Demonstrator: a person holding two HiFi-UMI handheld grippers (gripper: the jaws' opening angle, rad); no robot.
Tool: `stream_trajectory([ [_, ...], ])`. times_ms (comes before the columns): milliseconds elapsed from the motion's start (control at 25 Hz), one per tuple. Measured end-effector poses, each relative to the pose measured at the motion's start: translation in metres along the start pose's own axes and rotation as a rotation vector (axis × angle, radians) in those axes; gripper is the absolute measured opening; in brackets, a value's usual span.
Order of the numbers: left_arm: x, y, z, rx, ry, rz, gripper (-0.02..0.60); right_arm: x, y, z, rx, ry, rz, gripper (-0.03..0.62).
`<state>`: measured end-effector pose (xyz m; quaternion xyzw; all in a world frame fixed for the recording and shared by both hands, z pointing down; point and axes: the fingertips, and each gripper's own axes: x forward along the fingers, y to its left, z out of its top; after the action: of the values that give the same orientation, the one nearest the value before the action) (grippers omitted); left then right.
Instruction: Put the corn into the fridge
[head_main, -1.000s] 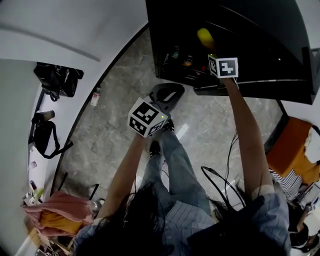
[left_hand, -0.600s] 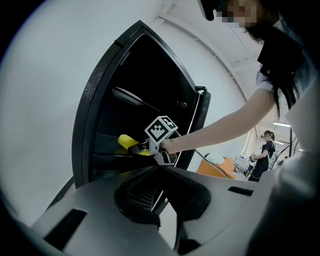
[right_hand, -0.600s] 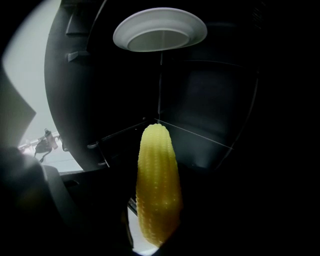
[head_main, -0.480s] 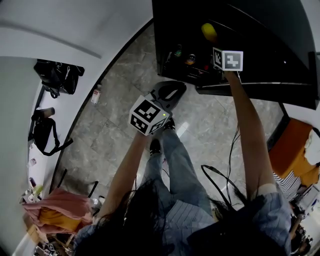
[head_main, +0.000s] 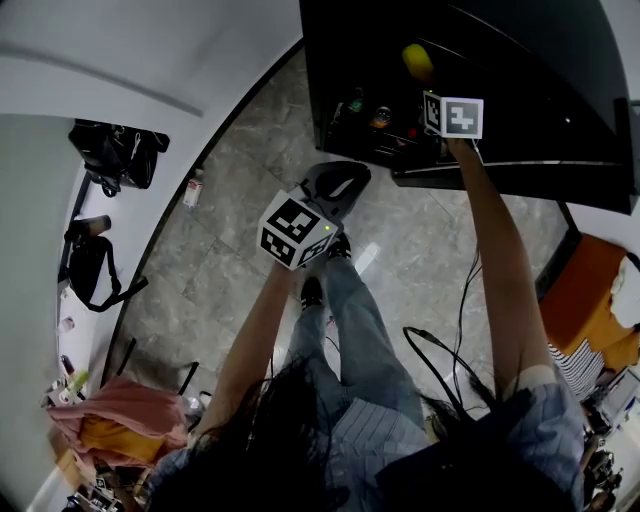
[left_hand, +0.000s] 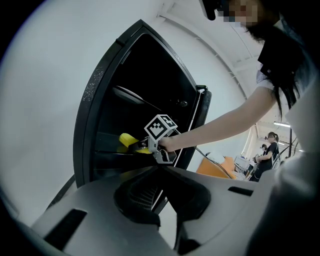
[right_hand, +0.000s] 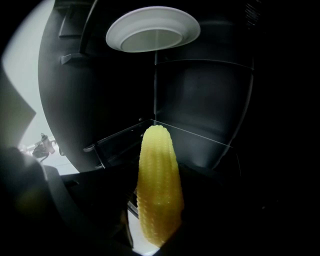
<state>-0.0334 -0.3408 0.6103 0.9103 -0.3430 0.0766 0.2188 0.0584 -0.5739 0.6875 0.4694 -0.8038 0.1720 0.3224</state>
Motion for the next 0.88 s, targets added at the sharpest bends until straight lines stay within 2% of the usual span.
stream_trajectory([
  [320,-0.003,0.0,-0.003,-0.003,0.011,0.014,0.008,-0.002,0.0,0.0,-0.026,-0.034,-0.041,0.261],
  [560,-0.011,0.0,-0.01,-0.001,0.029,0.029,0.008,-0.012,-0.006,-0.005,-0.001,-0.037,-0.055,0.265],
  [880,-0.024,-0.005,-0.013,-0.002,0.035,0.031,0.008,-0.045,0.002,0.007,0.024,-0.12,-0.052,0.265],
])
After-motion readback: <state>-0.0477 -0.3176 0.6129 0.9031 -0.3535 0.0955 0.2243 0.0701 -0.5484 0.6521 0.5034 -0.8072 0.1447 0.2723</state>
